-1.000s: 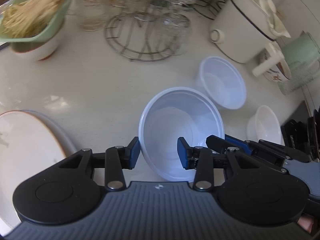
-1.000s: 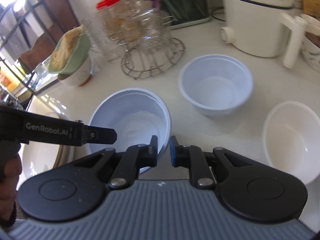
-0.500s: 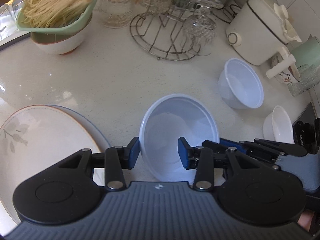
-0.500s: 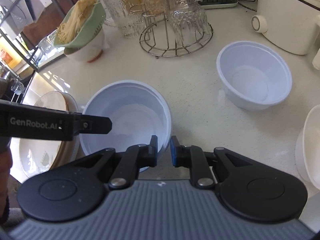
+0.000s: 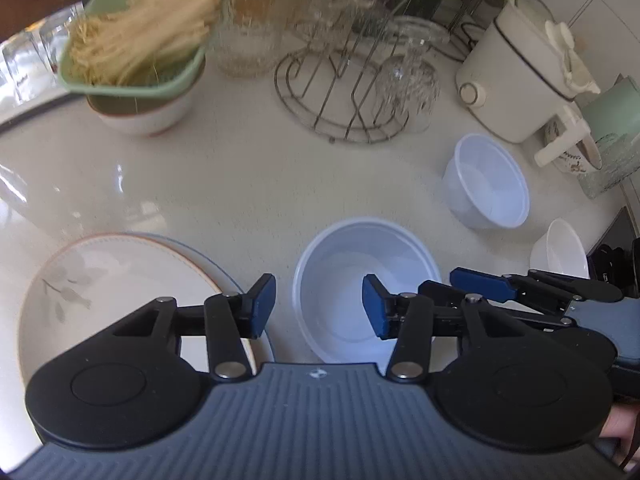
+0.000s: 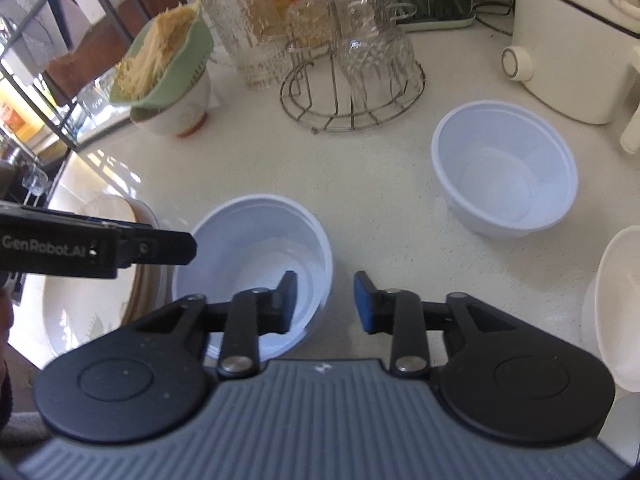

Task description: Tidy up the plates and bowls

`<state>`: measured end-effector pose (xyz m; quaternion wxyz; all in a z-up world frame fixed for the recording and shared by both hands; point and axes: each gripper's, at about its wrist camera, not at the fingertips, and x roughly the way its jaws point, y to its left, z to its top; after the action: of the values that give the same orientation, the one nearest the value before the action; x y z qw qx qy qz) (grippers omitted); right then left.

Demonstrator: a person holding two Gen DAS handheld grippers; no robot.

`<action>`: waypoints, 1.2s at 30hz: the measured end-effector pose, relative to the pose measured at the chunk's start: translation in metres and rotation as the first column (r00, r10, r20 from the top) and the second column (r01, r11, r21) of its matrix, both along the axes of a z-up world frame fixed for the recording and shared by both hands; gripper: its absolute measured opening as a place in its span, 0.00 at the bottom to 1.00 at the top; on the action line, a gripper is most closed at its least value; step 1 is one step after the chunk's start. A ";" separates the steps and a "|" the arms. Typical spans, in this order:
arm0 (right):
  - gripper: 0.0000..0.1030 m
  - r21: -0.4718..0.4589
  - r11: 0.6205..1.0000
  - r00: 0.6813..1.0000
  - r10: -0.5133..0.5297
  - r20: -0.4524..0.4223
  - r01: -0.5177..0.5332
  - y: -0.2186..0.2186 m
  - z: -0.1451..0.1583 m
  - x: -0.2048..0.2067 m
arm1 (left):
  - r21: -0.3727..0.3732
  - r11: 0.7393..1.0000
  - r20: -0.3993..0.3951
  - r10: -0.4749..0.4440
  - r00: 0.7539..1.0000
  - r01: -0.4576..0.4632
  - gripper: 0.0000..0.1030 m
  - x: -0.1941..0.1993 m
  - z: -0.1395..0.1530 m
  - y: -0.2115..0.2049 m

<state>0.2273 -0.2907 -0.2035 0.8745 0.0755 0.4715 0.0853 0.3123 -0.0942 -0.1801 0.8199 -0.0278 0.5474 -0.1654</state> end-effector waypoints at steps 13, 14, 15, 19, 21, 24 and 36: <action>0.35 0.030 0.996 0.976 -0.094 0.194 0.089 -0.022 0.069 -0.014 | -0.051 0.998 0.151 -0.020 0.988 0.028 0.54 -0.009 0.068 -0.010; 0.35 0.034 0.995 0.973 -0.101 0.208 0.096 -0.023 0.074 -0.016 | -0.053 0.998 0.160 -0.021 0.987 0.030 0.54 -0.011 0.073 -0.011; 0.35 0.037 0.994 0.970 -0.108 0.218 0.102 -0.025 0.078 -0.017 | -0.057 0.998 0.166 -0.023 0.986 0.033 0.54 -0.013 0.076 -0.012; 0.35 0.048 0.991 0.958 -0.135 0.253 0.127 -0.032 0.092 -0.027 | -0.065 0.997 0.195 -0.038 0.980 0.051 0.54 -0.020 0.091 -0.018; 0.35 0.046 0.989 0.952 -0.147 0.267 0.140 -0.033 0.097 -0.034 | -0.066 0.997 0.248 -0.027 0.968 0.044 0.54 -0.026 0.100 -0.019; 0.35 0.045 0.986 0.941 -0.168 0.292 0.162 -0.036 0.104 -0.045 | -0.059 0.997 0.291 -0.037 0.956 0.056 0.54 -0.034 0.109 -0.025; 0.35 0.002 0.972 0.920 -0.224 0.323 0.236 -0.047 0.115 -0.067 | -0.022 0.993 0.282 -0.102 0.954 0.113 0.54 -0.042 0.108 -0.047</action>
<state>0.1604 -0.3381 -0.0882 0.9447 0.0993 0.3122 -0.0153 0.2702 -0.1409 -0.0719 0.8783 0.0104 0.4232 -0.2222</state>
